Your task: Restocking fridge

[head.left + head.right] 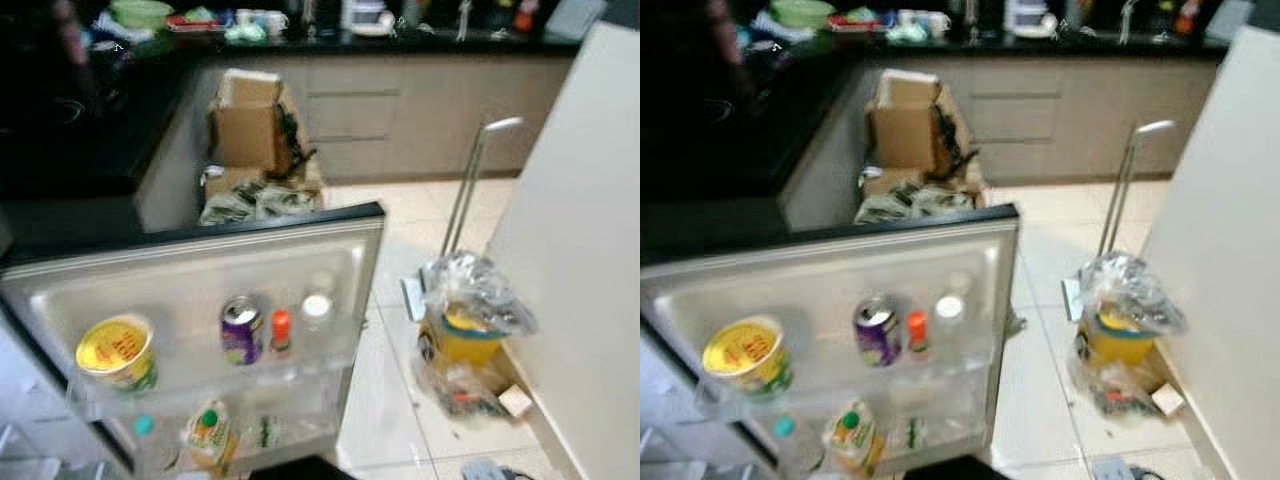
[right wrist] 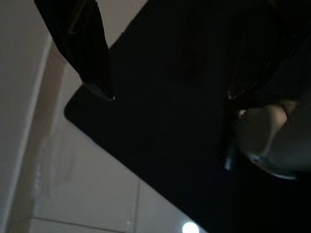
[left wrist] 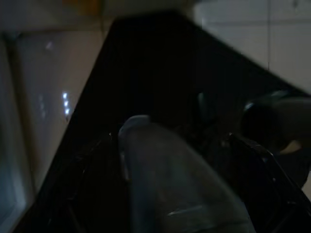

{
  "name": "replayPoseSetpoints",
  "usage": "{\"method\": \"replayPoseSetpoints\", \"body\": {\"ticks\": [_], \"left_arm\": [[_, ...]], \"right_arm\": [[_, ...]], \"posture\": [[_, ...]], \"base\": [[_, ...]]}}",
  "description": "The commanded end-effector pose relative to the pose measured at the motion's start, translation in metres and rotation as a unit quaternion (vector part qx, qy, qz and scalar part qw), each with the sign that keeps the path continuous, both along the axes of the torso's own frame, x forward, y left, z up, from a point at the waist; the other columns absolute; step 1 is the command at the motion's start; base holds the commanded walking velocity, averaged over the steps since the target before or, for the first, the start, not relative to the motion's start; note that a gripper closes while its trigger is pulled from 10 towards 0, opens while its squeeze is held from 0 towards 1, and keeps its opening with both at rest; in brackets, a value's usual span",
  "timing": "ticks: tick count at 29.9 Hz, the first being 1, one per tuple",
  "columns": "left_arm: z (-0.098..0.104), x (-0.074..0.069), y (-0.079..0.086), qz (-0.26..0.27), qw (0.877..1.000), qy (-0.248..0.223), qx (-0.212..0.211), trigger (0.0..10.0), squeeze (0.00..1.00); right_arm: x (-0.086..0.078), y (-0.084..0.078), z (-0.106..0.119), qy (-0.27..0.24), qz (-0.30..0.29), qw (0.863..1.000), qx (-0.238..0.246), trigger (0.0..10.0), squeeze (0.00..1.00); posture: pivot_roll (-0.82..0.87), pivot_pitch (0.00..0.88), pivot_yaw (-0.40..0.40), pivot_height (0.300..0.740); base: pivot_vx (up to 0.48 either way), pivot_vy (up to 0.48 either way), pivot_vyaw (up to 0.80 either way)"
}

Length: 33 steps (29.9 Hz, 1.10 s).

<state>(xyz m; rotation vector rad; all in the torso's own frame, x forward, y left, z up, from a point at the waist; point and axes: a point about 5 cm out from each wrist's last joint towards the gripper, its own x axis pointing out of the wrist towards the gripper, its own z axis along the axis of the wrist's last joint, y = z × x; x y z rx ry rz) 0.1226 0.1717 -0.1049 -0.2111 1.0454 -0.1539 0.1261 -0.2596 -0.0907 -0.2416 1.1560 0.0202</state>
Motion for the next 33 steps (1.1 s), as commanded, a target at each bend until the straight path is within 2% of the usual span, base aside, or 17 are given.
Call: {"method": "replayPoseSetpoints", "body": {"ticks": [1,4,9,18,24,33], "left_arm": [[-0.003,-0.011,0.003,-0.006,1.0,0.018,0.005,10.0,0.0],[-0.003,-0.01,0.003,-0.005,1.0,0.017,0.006,10.0,0.0],[-0.002,-0.006,0.006,0.001,1.0,0.011,0.007,10.0,0.0],[-0.002,-0.008,0.008,0.033,0.999,0.016,0.004,10.0,0.0],[-0.003,-0.009,0.007,0.031,0.999,0.016,0.005,10.0,0.0],[-0.003,-0.013,0.009,0.031,0.999,0.02,0.005,10.0,0.0]], "right_arm": [[-0.002,0.011,-0.004,0.003,0.004,1.0,0.014,10.0,0.0],[-0.005,0.014,-0.006,0.009,0.009,1.0,0.021,10.0,0.0],[-0.01,0.02,-0.008,0.016,0.015,0.999,0.037,10.0,0.0],[-0.013,0.012,-0.007,0.021,0.014,0.999,0.035,10.0,0.0],[-0.012,0.005,-0.005,0.018,0.008,0.999,0.028,10.0,0.0],[-0.014,0.006,-0.005,0.019,0.004,0.999,0.029,10.0,0.0]], "posture": [[-0.07,0.0,-0.006,0.74],[-0.06,0.001,-0.004,0.74],[-0.06,0.008,0.001,0.74],[-0.07,0.016,-0.005,0.74],[-0.07,0.036,-0.009,0.74],[-0.07,0.046,-0.01,0.74]], "base": [[0.0,-0.461,0.0],[0.0,-0.461,0.0],[0.0,-0.419,0.66],[0.0,0.0,0.77],[0.0,0.0,0.77],[0.0,0.0,0.76]]}}
